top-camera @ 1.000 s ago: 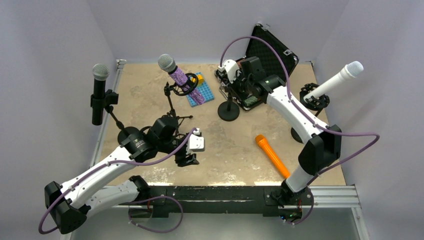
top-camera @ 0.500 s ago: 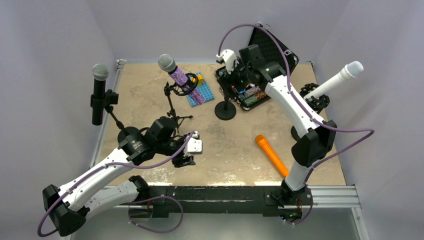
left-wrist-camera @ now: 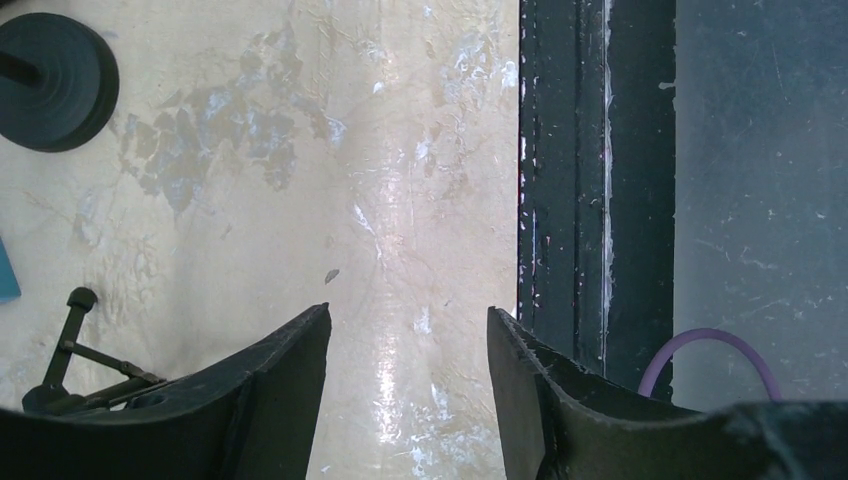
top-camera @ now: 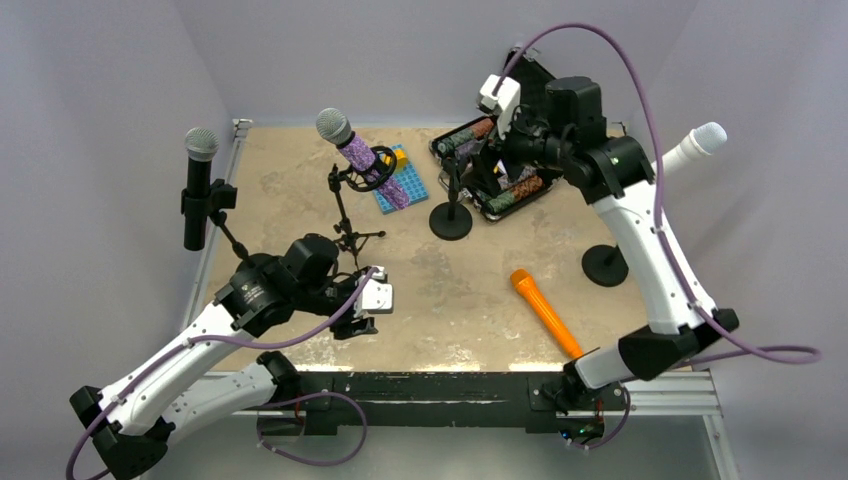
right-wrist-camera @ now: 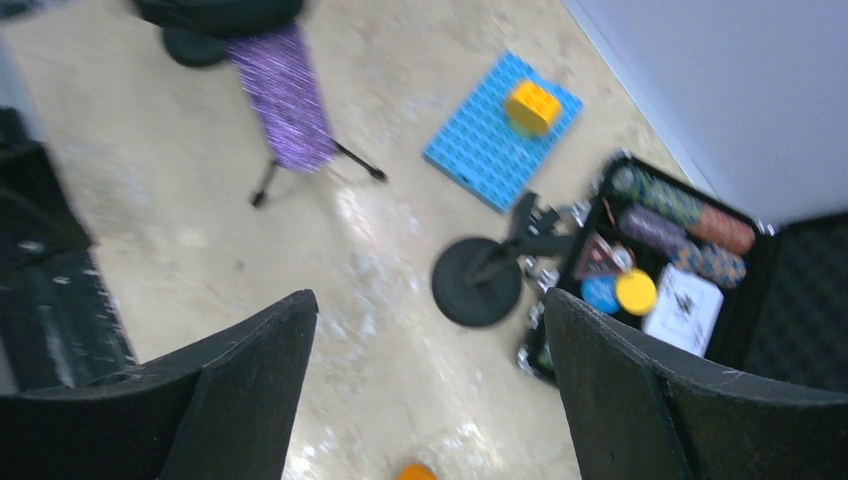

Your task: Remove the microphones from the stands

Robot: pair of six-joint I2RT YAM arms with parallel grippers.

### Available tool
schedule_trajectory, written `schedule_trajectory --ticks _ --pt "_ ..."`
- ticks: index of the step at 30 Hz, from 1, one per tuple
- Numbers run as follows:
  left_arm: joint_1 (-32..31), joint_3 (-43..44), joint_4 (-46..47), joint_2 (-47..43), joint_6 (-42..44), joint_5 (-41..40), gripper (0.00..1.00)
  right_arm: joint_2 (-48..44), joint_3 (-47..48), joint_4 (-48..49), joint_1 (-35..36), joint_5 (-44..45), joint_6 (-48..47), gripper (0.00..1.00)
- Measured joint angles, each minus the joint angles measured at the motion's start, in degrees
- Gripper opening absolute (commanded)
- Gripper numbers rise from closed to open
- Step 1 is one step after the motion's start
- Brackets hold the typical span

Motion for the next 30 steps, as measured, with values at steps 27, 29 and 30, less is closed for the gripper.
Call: schedule_trajectory --ticks 27,29,30 --pt "13.3 8.0 1.0 -4.6 -7.6 -8.8 0.69 22.1 21.1 17.3 22.3 3.5 6.1 0.75" --pt "13.5 9.4 1.0 -4.1 -7.7 -8.8 0.69 23.7 21.9 18.3 22.8 4.9 6.6 0.72" --pt "13.6 9.7 0.9 -3.9 -7.7 -8.7 0.68 24.5 22.1 18.7 23.0 5.5 6.7 0.71"
